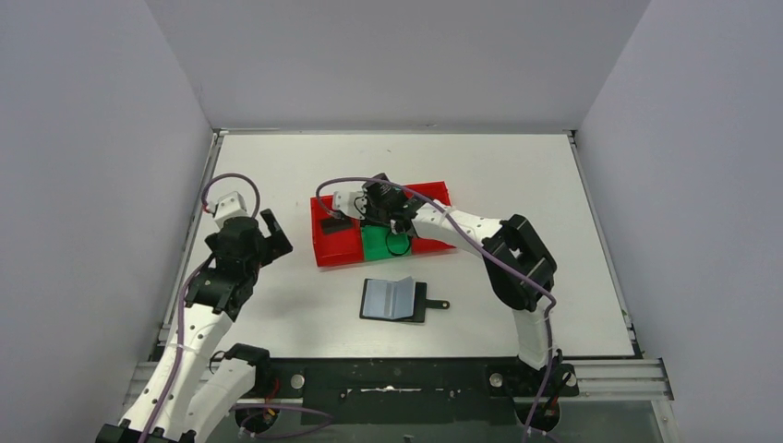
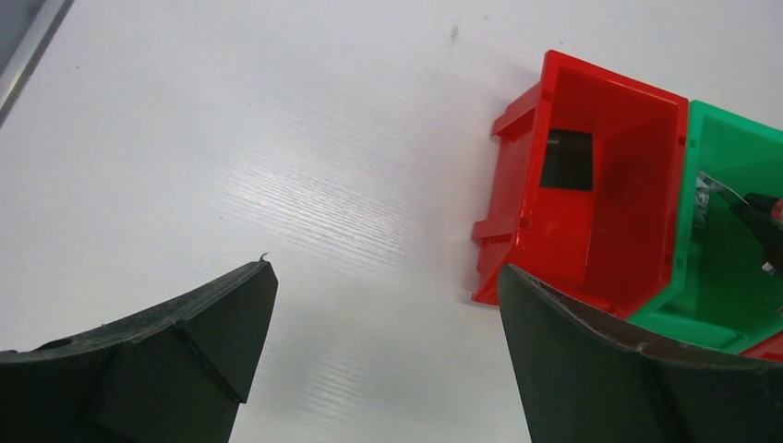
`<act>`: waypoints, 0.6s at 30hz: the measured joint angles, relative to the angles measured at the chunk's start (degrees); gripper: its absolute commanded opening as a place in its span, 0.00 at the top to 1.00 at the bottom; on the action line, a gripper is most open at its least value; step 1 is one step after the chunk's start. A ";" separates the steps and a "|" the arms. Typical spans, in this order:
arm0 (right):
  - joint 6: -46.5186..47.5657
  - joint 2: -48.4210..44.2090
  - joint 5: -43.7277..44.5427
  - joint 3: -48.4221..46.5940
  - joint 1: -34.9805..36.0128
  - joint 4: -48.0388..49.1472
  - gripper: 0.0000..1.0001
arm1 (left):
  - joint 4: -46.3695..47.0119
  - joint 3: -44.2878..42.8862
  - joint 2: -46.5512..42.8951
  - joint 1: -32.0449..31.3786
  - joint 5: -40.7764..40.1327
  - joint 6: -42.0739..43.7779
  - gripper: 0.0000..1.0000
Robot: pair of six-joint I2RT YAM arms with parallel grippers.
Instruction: Take the credit cards out of the card holder
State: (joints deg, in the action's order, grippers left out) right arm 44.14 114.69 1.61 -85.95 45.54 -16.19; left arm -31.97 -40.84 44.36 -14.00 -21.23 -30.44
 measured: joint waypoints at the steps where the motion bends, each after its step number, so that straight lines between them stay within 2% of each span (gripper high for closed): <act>1: 0.70 0.44 0.28 -0.26 0.00 0.02 1.00 | 0.00 0.00 0.00 0.33 -0.44 -0.11 0.07; 9: 5.66 2.12 1.03 -0.72 0.00 0.04 1.00 | 0.00 0.00 -0.09 2.12 -1.33 -0.37 0.07; 18: 7.74 5.53 1.44 -1.70 -0.31 3.54 0.93 | 0.00 0.00 -0.33 2.38 -1.29 -0.37 0.07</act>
State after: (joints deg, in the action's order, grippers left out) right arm 51.88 120.22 3.05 -87.66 45.23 -12.64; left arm -31.97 -40.84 44.03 -11.62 -22.52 -30.81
